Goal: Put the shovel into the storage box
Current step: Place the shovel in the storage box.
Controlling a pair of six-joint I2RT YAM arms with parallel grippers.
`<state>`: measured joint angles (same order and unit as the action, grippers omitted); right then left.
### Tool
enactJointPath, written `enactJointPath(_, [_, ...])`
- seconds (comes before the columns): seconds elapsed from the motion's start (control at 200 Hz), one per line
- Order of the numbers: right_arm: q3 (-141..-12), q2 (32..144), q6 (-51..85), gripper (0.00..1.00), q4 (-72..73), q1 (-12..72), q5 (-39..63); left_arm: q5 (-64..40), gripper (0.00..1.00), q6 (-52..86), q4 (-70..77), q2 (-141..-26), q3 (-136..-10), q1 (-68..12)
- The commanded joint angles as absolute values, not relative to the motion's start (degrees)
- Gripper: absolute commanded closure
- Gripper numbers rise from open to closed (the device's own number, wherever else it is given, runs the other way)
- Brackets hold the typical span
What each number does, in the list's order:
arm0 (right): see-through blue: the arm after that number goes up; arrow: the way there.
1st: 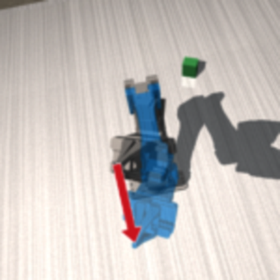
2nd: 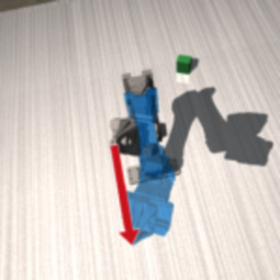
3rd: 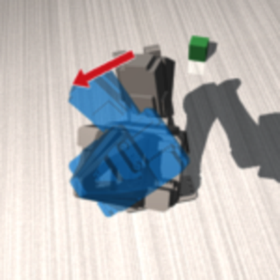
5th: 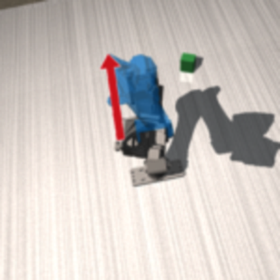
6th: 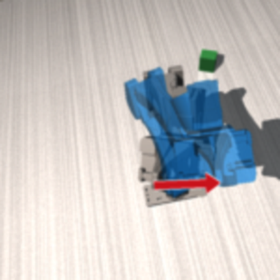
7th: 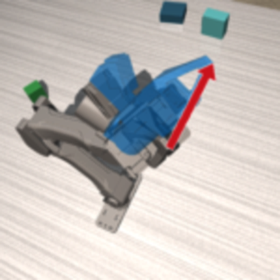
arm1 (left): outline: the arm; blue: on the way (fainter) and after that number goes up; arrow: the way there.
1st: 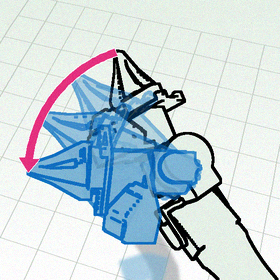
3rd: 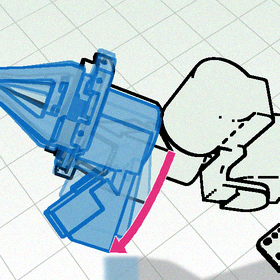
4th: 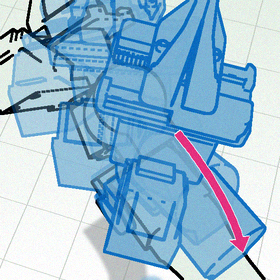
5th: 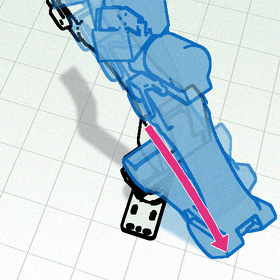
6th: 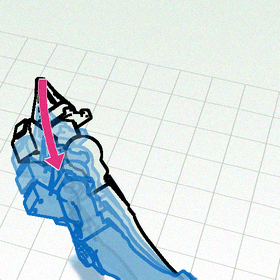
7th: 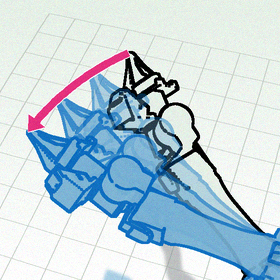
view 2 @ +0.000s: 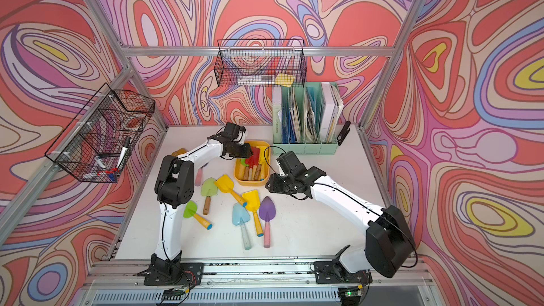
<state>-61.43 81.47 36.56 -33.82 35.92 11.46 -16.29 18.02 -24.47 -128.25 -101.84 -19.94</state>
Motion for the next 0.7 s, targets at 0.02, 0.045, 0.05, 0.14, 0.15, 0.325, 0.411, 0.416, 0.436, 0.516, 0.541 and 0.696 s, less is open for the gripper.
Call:
enactJointPath(0.02, [-60.3,79.9,36.7,0.52,-33.0,35.6,11.6,-14.6,0.59,19.1,-29.5,-130.5,-103.5,-19.4])
enactJointPath(0.045, [-60.2,79.8,36.6,0.52,-33.1,35.6,11.5,-14.7,0.58,19.4,-29.6,-130.5,-103.7,-19.4])
enactJointPath(0.05, [-60.2,79.8,36.6,0.52,-33.1,35.6,11.5,-14.8,0.58,19.4,-29.6,-130.5,-103.8,-19.5])
enactJointPath(0.14, [-60.2,79.4,36.6,0.52,-33.1,35.6,11.4,-15.5,0.54,20.3,-29.8,-130.3,-104.1,-19.6])
enactJointPath(0.15, [-60.1,79.4,36.6,0.52,-33.1,35.6,11.4,-15.6,0.54,20.4,-29.8,-130.3,-104.1,-19.6])
enactJointPath(0.325, [-60.1,78.9,36.5,0.52,-33.2,35.6,11.3,-15.8,0.46,20.9,-30.7,-130.1,-105.2,-20.1])
enactJointPath(0.411, [-59.9,78.6,36.5,0.52,-33.3,35.6,11.3,-15.6,0.42,20.9,-31.3,-129.9,-105.7,-20.3])
enactJointPath(0.416, [-59.9,78.6,36.5,0.52,-33.2,35.6,11.3,-15.6,0.42,20.9,-31.3,-129.9,-105.8,-20.4])
enactJointPath(0.436, [-59.8,78.5,36.5,0.52,-33.2,35.6,11.3,-15.5,0.41,21.0,-31.4,-129.9,-105.9,-20.4])
enactJointPath(0.516, [-59.6,78.1,36.5,0.52,-33.2,35.6,11.3,-15.5,0.37,21.3,-31.7,-129.7,-106.3,-20.7])
enactJointPath(0.541, [-59.5,77.9,36.5,0.52,-33.2,35.6,11.3,-15.4,0.35,21.3,-31.9,-129.6,-106.4,-20.7])
enactJointPath(0.696, [-59.1,76.9,36.6,0.52,-33.1,35.6,11.3,-14.8,0.28,21.6,-33.0,-129.6,-107.8,-21.4])
